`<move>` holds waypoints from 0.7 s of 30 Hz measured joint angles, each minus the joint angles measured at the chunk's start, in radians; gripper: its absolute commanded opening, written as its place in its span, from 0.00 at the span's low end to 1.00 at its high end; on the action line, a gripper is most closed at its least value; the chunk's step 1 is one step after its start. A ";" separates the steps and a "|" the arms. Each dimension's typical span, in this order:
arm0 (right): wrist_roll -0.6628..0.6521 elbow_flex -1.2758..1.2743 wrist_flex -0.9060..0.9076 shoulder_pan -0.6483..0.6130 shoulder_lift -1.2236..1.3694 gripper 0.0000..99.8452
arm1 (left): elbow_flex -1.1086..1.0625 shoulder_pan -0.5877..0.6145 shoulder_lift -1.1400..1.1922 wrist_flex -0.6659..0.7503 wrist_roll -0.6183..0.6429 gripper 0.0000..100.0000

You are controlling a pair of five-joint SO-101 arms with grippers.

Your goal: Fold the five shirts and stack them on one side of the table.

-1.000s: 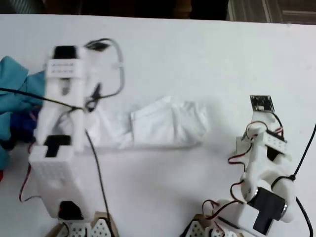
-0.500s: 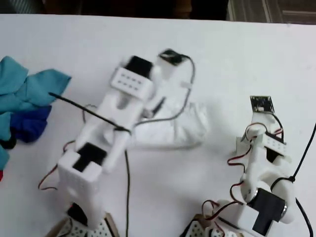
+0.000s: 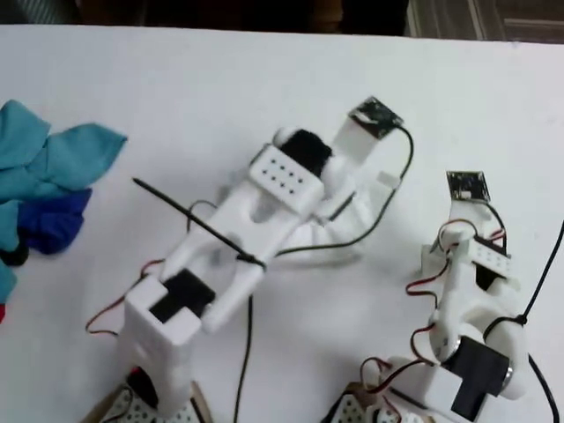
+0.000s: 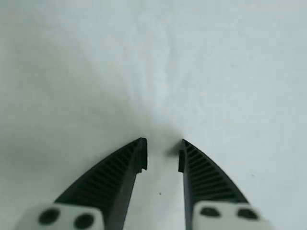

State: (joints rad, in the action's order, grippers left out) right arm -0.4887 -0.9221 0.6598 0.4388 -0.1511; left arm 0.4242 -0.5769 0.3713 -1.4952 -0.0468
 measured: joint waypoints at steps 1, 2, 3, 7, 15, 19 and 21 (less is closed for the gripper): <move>0.000 0.000 0.000 0.000 0.000 0.13 | 0.000 -0.011 0.000 0.006 0.000 0.03; 0.000 0.000 0.000 0.000 0.000 0.13 | 0.000 -0.020 0.000 0.012 0.000 0.03; 0.000 0.000 0.000 0.000 0.000 0.13 | 0.000 -0.029 0.000 0.017 0.000 0.03; 0.000 0.000 0.000 0.000 0.000 0.13 | 0.000 -0.043 0.000 0.029 0.000 0.05; 0.000 0.000 0.000 0.000 0.000 0.13 | 0.000 -0.041 0.058 0.029 -0.002 0.20; 0.000 0.000 0.000 0.000 0.000 0.13 | 0.043 -0.034 0.058 0.023 -0.003 0.20; 0.000 0.000 0.000 0.000 0.000 0.13 | 0.077 -0.003 0.058 -0.005 -0.005 0.18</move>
State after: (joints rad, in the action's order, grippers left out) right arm -0.4887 -0.9221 0.6598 0.4388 -0.1511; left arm 0.5010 -0.5800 0.4296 -1.4998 -0.0514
